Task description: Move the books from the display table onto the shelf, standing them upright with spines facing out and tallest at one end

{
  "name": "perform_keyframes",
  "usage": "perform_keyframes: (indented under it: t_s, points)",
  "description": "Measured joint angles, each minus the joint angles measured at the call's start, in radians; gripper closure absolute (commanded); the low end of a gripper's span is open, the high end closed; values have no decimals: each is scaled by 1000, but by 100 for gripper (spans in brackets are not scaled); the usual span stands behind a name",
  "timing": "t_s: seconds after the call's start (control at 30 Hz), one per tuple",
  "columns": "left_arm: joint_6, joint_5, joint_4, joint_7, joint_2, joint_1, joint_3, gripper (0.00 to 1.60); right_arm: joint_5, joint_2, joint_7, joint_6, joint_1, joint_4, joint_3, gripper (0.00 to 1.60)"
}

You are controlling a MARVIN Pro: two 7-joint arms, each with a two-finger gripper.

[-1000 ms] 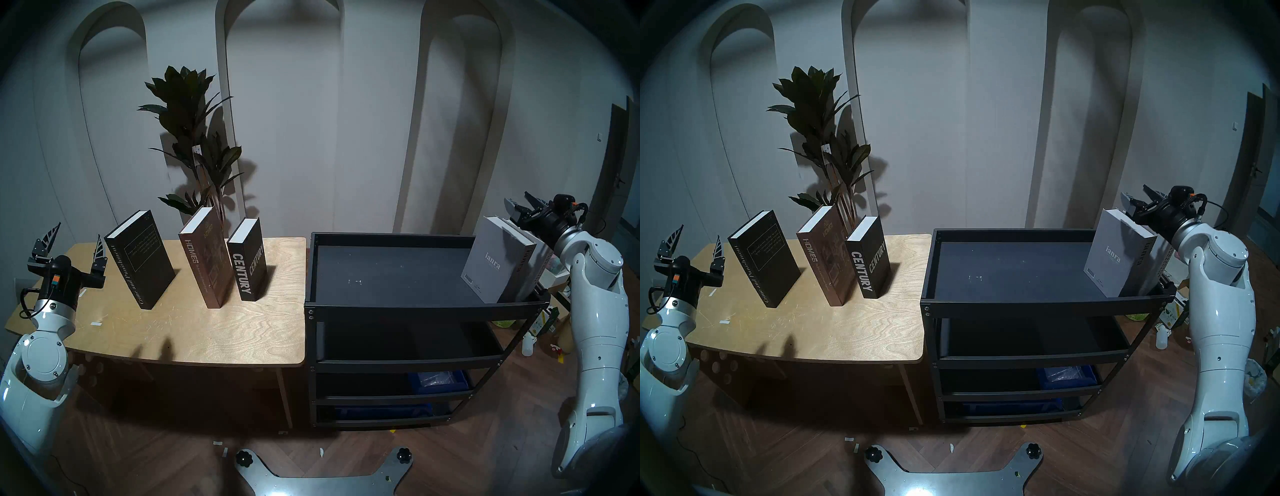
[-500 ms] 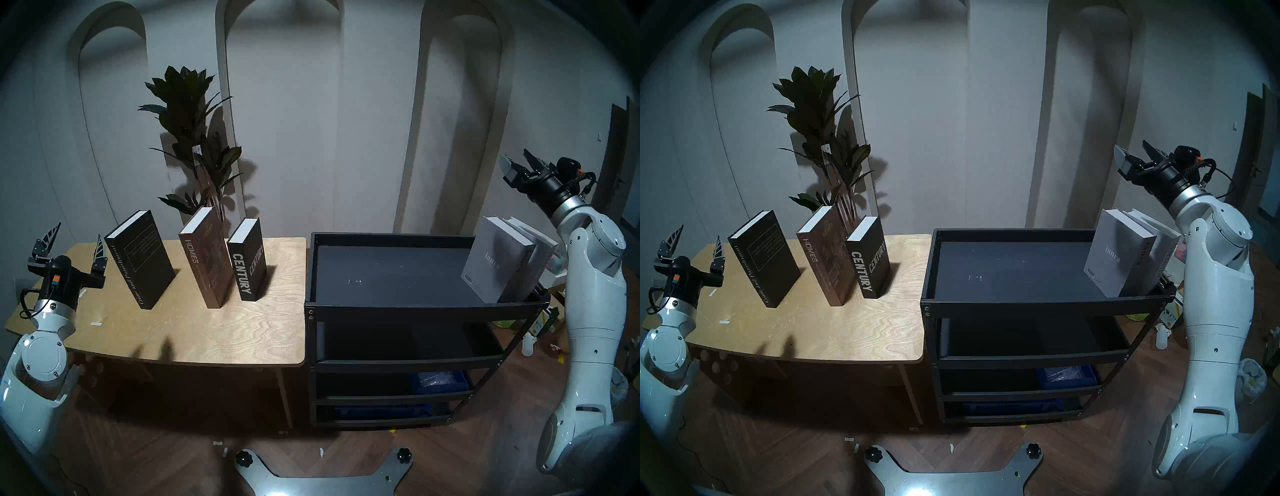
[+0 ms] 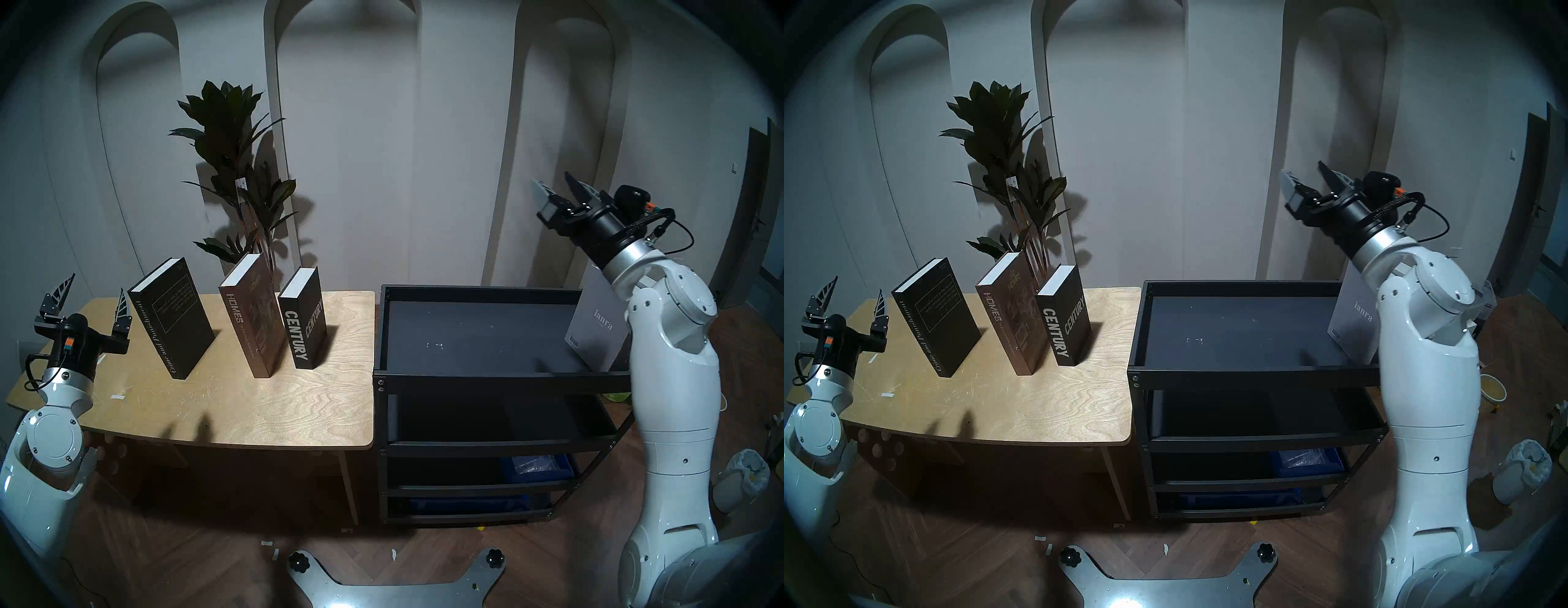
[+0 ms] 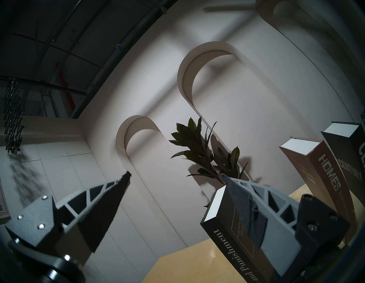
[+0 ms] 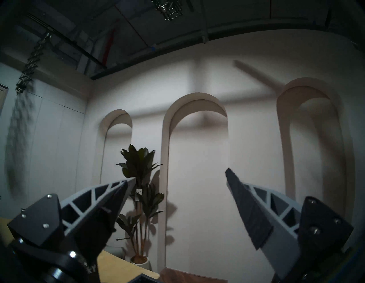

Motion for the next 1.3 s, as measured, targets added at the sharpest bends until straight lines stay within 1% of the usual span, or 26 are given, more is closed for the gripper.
perform_keyframes:
  t_s: [0.2, 0.27, 0.47, 0.5, 0.73, 0.77, 0.83, 1.1, 1.3]
  points:
    - [0, 0, 0, 0, 0, 0, 0, 0, -22, -67, -77, -2, -48, -76, -106, 0]
    - [0, 0, 0, 0, 0, 0, 0, 0, -30, -82, -95, -2, -61, -89, -131, 0]
    - [0, 0, 0, 0, 0, 0, 0, 0, -80, -141, -191, -6, -119, -129, -233, 0]
    - [0, 0, 0, 0, 0, 0, 0, 0, -95, -157, -219, -8, -133, -138, -260, 0]
    - [0, 0, 0, 0, 0, 0, 0, 0, -168, -215, -335, -18, -181, -160, -369, 0]
    - [0, 0, 0, 0, 0, 0, 0, 0, -186, -224, -362, -21, -190, -164, -396, 0]
    - [0, 0, 0, 0, 0, 0, 0, 0, -204, -231, -394, -24, -198, -166, -423, 0]
    - [0, 0, 0, 0, 0, 0, 0, 0, -293, -244, -552, -42, -214, -156, -566, 0]
    - [0, 0, 0, 0, 0, 0, 0, 0, -348, -243, -663, -58, -197, -102, -669, 0]
